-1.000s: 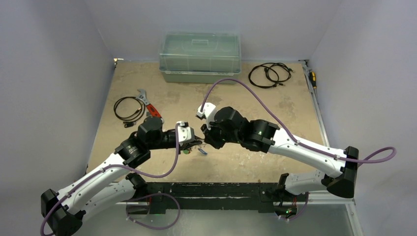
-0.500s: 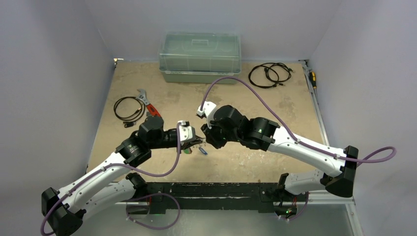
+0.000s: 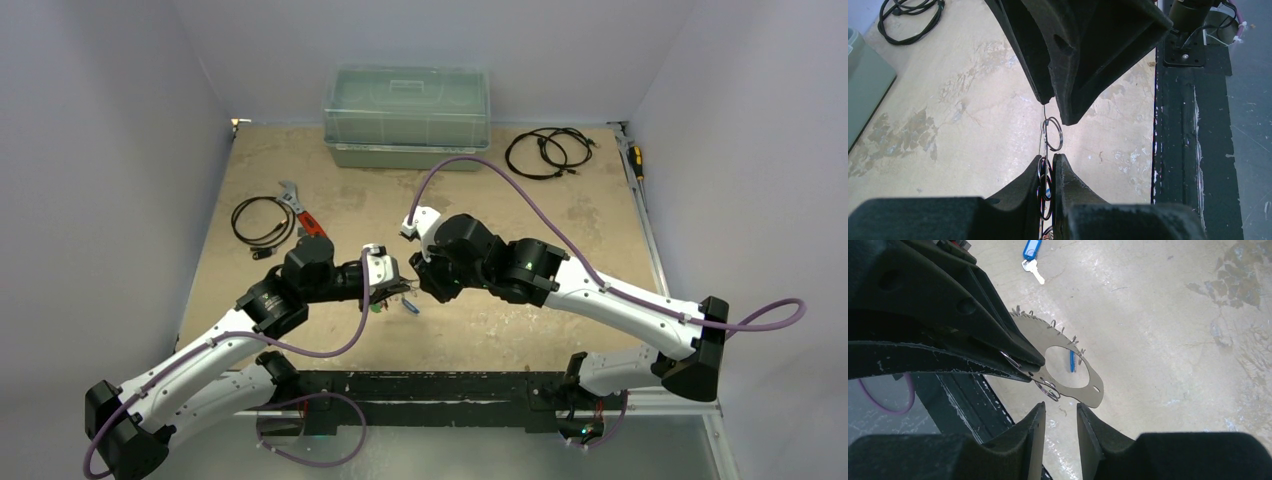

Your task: Put the keys on the keyring

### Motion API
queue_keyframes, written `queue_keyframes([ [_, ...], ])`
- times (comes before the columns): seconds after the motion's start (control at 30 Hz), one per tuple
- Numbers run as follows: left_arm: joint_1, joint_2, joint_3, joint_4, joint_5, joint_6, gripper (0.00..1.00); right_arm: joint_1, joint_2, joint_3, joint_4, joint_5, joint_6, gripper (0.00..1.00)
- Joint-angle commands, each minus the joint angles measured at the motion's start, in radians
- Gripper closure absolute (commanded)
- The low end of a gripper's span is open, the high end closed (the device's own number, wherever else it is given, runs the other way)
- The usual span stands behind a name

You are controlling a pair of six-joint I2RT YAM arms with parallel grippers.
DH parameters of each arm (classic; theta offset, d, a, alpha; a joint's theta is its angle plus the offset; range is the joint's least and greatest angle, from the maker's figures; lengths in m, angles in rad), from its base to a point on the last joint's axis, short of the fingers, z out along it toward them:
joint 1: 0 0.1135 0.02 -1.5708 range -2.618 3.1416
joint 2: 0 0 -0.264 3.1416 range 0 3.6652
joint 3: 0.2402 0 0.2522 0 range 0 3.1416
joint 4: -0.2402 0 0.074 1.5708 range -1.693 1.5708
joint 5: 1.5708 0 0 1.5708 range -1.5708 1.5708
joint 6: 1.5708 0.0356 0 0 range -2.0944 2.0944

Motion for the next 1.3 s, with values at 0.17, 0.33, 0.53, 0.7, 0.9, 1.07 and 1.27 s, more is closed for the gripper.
queue_keyframes([
  [0.17,0.003,0.0,0.038,0.041,0.009,0.005,1.0,-0.001,0.009,-0.005,0.071,0.005,0.019,0.72],
  [0.33,0.003,-0.003,0.037,0.041,0.007,0.006,1.0,-0.002,0.023,-0.005,0.076,0.002,0.018,0.76],
  [0.53,0.004,-0.005,0.037,0.041,0.008,0.006,1.0,-0.001,0.035,-0.002,0.078,0.009,0.016,0.78],
  [0.7,0.003,-0.004,0.036,0.041,0.007,0.006,1.0,-0.001,0.039,-0.001,0.073,0.032,0.013,0.96],
  [0.9,0.003,0.001,0.036,0.039,0.001,0.006,1.0,-0.002,0.026,0.024,0.058,0.078,0.01,1.0],
  [1.07,0.003,0.003,0.036,0.039,0.001,0.005,1.0,-0.002,0.021,0.044,0.055,0.128,0.026,1.0],
  [1.27,0.003,0.006,0.036,0.039,0.0,0.006,1.0,-0.002,0.02,0.063,0.047,0.211,0.058,1.0],
])
